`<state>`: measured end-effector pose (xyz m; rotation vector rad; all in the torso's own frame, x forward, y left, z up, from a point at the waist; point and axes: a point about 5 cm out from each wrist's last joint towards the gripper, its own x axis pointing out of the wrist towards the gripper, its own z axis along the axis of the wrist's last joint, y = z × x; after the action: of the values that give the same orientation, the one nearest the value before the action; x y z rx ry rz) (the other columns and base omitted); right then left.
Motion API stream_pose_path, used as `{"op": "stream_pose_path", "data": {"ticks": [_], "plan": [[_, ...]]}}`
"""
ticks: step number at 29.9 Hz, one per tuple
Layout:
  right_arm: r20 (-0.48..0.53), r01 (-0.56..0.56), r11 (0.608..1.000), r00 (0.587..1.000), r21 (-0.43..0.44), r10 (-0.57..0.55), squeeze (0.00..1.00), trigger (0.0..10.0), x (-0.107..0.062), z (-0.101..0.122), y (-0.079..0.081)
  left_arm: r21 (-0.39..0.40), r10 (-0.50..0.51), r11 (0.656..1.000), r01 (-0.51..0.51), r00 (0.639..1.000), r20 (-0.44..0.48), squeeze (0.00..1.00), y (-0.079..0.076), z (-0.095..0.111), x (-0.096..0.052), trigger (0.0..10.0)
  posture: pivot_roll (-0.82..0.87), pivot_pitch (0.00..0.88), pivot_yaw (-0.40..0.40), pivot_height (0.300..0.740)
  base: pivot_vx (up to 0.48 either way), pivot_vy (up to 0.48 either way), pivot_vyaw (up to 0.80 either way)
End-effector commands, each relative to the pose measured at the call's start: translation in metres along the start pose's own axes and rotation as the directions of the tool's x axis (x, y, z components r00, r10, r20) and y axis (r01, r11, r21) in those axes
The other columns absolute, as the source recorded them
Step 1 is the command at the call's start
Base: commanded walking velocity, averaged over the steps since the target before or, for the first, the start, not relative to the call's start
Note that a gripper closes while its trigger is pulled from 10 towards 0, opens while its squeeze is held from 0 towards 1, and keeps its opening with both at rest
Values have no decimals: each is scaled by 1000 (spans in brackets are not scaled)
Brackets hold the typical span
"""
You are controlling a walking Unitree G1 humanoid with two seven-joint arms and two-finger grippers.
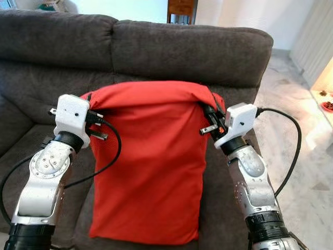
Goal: Move the pillow to the sofa from floor
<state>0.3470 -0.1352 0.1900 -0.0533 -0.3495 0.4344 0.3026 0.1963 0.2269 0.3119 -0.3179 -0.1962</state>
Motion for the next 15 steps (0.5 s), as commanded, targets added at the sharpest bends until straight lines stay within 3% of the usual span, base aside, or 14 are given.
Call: {"op": "stream_pose_path", "data": {"ticks": [1,6,15], "plan": [[-36,12,1000,999,-14,-13,0,10000,-4,-7,-4,13,-21,1000,23,996,-86,0,3,-14,-9,10000,156,75,-13,740,0,0,0],[-126,42,999,991,-5,-42,0,10000,-14,-27,-8,83,-115,988,131,978,-175,0,-10,-30,-14,10000,151,79,-11,740,0,0,0],[-193,77,997,978,-7,-77,0,10000,-26,-43,-11,52,-126,989,141,967,-221,0,-13,-40,-18,10000,148,86,-10,740,0,0,0]]}}
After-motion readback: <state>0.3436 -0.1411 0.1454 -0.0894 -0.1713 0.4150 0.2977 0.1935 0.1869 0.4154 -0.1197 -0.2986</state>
